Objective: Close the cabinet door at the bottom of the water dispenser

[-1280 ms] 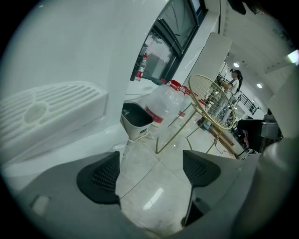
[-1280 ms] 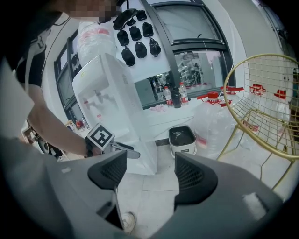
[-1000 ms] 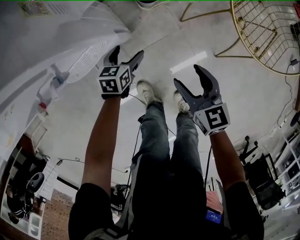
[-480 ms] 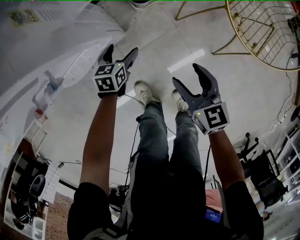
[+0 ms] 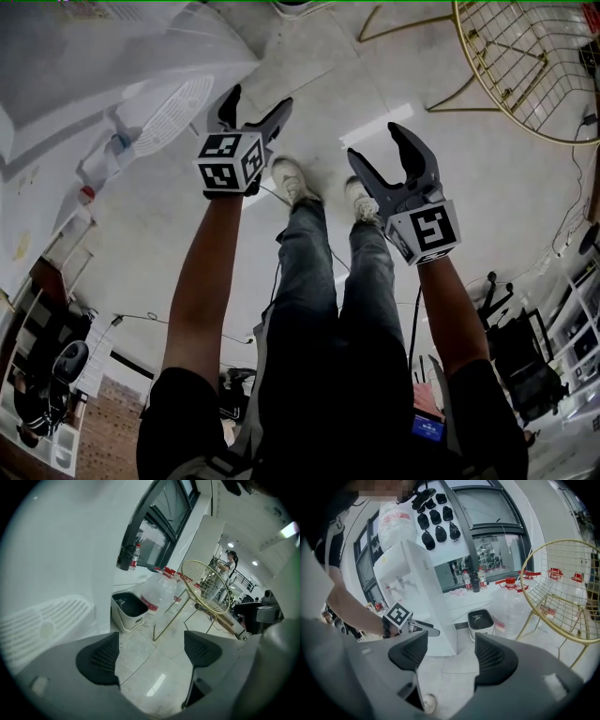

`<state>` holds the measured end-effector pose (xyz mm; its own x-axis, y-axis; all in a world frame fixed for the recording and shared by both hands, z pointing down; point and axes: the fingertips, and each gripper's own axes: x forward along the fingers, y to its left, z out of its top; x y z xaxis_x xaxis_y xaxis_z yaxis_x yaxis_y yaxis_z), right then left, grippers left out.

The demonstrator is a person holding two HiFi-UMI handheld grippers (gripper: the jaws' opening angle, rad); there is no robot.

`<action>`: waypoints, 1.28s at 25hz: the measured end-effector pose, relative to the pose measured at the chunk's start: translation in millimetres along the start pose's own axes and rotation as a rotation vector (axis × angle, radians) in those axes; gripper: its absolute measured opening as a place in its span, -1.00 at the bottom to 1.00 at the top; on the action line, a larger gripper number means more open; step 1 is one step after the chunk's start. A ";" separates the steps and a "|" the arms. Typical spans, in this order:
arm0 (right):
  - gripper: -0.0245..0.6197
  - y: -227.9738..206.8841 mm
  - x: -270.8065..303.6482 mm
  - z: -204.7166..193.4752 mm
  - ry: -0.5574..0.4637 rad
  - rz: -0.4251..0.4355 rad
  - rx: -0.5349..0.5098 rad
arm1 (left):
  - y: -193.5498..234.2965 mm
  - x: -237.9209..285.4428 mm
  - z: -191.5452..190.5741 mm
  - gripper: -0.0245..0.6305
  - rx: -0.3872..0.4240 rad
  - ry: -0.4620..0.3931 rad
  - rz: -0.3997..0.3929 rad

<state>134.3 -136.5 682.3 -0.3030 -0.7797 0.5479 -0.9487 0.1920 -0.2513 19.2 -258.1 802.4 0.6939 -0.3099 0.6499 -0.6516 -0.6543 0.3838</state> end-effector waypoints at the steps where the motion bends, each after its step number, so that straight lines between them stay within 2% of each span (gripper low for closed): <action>1: 0.04 4.4 -3.3 6.1 -0.005 0.007 -0.004 | -5.9 -8.6 6.2 0.43 0.003 -0.014 -0.001; 10: 0.01 32.5 -62.7 63.7 -0.050 0.089 -0.085 | -65.4 -120.7 56.1 0.46 -0.054 -0.189 0.064; 13: 0.00 50.4 -93.9 89.6 -0.059 0.100 -0.088 | -89.2 -172.4 69.2 0.46 -0.056 -0.228 0.080; 17: 0.00 66.8 -122.3 129.1 -0.110 0.130 -0.143 | -117.5 -232.5 101.3 0.46 -0.031 -0.314 0.098; 25: -0.10 121.2 -189.5 206.1 -0.192 0.202 -0.190 | -164.5 -354.6 153.6 0.45 -0.067 -0.474 0.132; 30: -0.12 138.9 -217.2 243.9 -0.238 0.260 -0.233 | -185.4 -413.0 187.8 0.45 -0.066 -0.581 0.163; 32: -0.20 144.3 -226.6 258.5 -0.263 0.279 -0.222 | -194.5 -433.2 199.2 0.45 -0.049 -0.611 0.172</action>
<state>89.5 -86.1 315.7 -0.5438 -0.7998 0.2542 -0.8392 0.5175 -0.1671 -93.7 -134.0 315.5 0.6186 -0.7546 0.2191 -0.7723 -0.5326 0.3462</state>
